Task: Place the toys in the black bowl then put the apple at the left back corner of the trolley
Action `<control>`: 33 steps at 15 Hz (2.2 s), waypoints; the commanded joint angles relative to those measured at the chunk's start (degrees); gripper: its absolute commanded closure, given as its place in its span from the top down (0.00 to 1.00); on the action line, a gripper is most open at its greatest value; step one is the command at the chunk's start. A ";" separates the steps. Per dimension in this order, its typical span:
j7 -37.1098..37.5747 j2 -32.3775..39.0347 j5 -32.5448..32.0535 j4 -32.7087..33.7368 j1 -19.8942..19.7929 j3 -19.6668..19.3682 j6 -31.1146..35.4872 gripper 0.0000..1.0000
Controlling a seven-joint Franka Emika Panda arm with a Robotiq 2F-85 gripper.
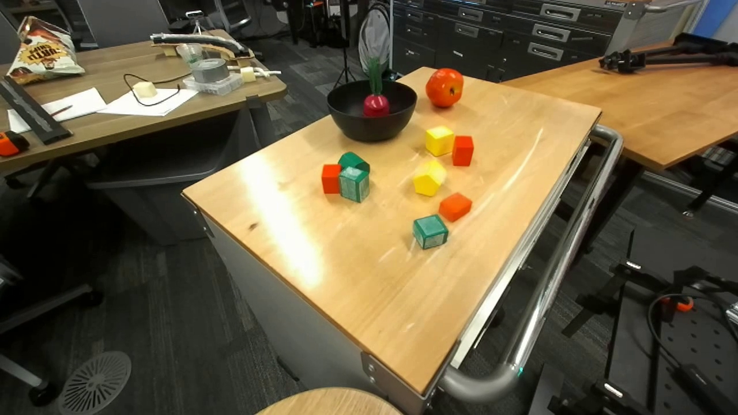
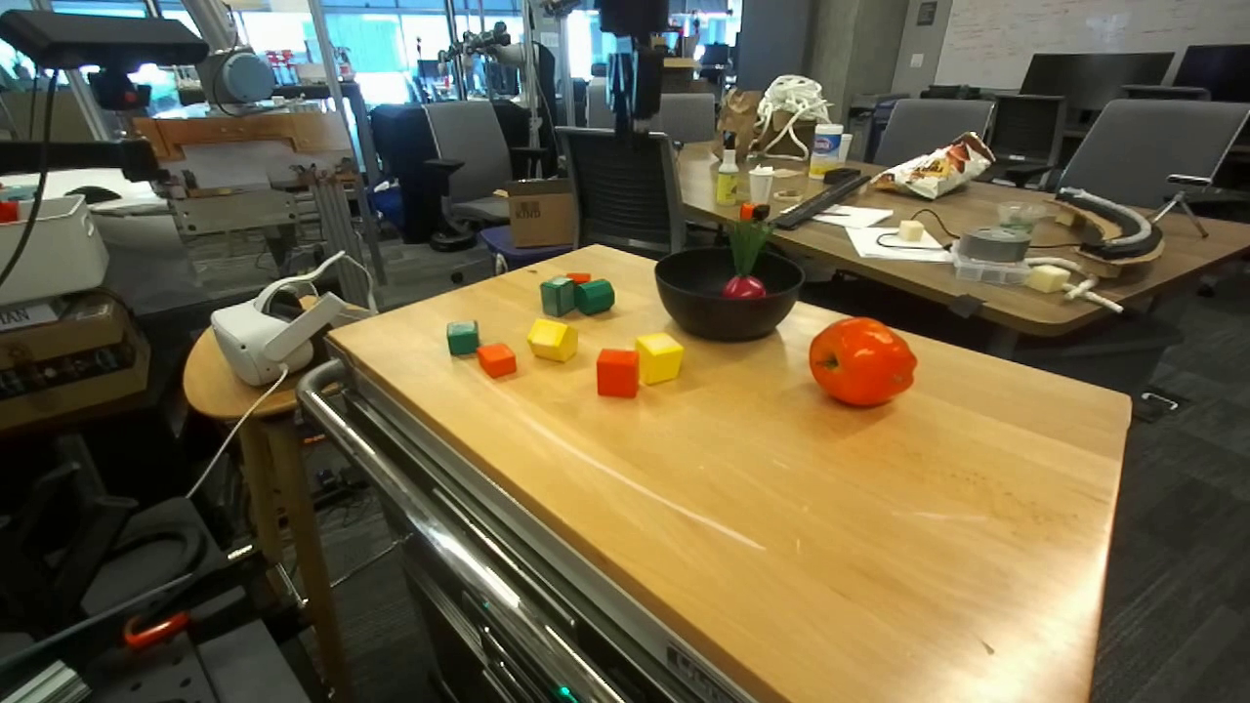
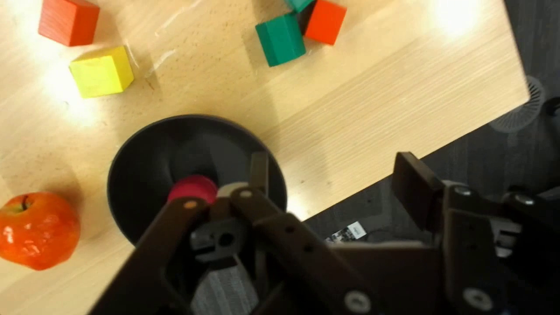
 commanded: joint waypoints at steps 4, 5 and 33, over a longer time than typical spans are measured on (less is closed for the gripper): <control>-8.13 -2.47 2.39 -2.51 1.49 2.89 1.00 1.00; -9.62 -2.39 3.23 -2.78 1.54 3.34 1.27 1.00; -2.77 15.50 4.74 0.29 1.12 -0.98 1.30 1.00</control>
